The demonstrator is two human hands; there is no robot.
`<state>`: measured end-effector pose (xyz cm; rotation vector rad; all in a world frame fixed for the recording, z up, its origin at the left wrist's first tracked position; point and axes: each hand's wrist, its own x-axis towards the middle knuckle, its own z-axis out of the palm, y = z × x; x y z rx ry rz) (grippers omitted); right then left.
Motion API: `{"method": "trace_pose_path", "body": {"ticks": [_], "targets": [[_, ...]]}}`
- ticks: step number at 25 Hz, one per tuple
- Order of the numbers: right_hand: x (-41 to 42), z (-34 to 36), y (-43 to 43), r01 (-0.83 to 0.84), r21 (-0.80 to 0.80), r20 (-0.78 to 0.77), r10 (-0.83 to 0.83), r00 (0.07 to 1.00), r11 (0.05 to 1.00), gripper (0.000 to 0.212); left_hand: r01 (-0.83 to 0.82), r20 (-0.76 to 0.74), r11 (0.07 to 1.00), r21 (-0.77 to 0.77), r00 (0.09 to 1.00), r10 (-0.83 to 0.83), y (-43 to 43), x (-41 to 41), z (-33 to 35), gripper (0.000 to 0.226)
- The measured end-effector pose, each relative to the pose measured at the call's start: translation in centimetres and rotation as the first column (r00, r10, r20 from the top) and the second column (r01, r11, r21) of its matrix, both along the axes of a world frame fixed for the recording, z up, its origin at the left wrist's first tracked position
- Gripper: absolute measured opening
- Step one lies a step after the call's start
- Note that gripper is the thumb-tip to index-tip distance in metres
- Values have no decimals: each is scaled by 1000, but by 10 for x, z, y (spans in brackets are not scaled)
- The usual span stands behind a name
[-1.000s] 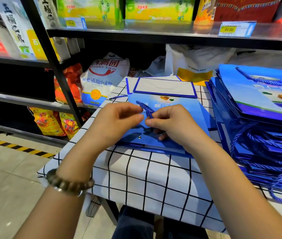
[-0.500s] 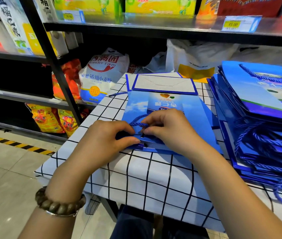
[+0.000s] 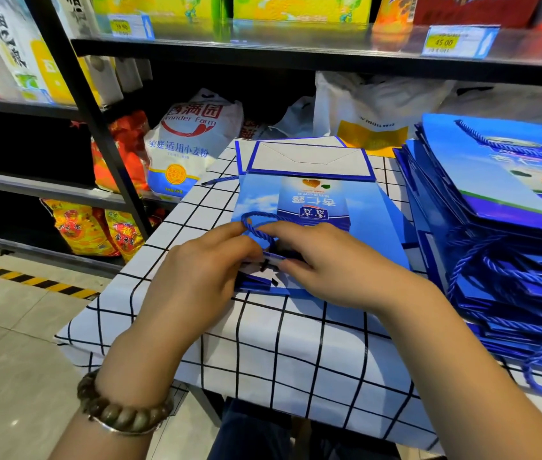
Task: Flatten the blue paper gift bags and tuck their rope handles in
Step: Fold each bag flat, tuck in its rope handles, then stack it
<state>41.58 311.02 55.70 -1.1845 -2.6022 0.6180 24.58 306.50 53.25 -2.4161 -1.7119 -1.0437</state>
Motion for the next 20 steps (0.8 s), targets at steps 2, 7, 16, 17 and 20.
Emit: {"method": "trace_pose_path", "body": {"ticks": [2,7,16,17,20], "targets": [[0,-2,4,18,-22,-33,-19,999,1000,41,-173,-30,984,42,984,174,-9,7,3,24],[-1,3,7,31,-121,-80,-41,996,992,39,-432,-251,894,-119,884,394,-12,31,13,21],[4,-6,-1,73,-245,-339,-156,928,967,22,-267,-262,963,28,928,265,-7,32,-3,25],[4,-8,-2,73,-254,-349,-162,923,964,17,-233,-228,972,28,945,233,-9,29,-2,28],[7,-7,-4,67,-269,-355,-163,921,961,16,-176,-145,984,34,973,179,-17,23,-2,27]]}}
